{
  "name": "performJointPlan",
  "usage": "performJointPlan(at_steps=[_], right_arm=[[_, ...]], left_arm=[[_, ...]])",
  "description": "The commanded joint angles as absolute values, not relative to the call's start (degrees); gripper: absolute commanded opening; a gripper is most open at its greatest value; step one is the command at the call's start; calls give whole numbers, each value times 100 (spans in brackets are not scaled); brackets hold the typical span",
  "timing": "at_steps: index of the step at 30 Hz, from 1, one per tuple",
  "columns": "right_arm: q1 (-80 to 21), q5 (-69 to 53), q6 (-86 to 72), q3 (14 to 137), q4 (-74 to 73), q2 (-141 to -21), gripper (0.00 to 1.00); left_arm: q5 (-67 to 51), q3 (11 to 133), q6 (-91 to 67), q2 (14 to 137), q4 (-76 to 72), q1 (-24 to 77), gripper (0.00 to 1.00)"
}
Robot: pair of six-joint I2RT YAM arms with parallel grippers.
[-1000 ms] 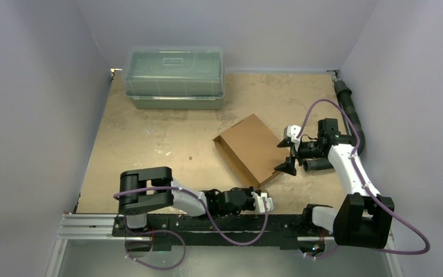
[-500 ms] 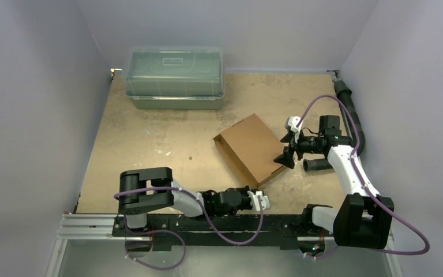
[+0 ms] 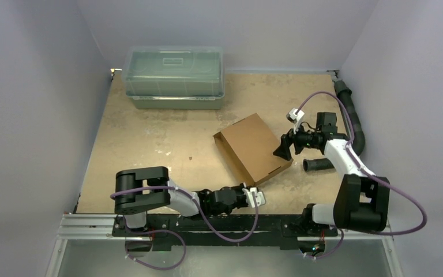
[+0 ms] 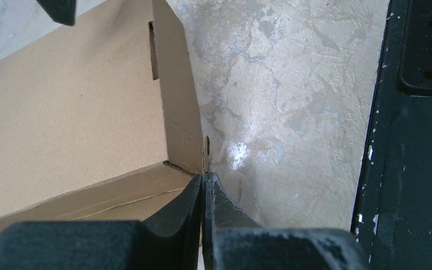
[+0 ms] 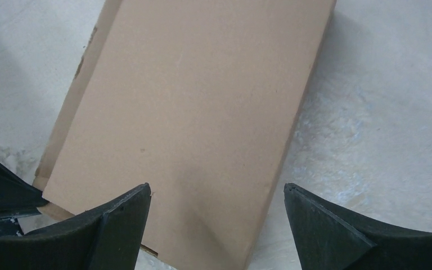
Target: Fold the paper box
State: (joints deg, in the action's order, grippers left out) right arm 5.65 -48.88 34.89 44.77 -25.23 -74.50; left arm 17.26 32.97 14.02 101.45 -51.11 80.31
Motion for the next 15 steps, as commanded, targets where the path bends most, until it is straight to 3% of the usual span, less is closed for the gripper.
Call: performJointPlan(at_steps=[1,7,15], right_arm=[[540,-4767,3131,4758,-2531,-7765,90],[545,-4932,3011,4917,-2686,-8071,90],[544,-4979,2886,5179,-2921,-8693,82]], left_arm=[[1832,3129,1201,9976,-5323,7985,0],[1846,3028,1173,9942,-5441,7963,0],[1855,2934,1119,9907,-5552,7932,0]])
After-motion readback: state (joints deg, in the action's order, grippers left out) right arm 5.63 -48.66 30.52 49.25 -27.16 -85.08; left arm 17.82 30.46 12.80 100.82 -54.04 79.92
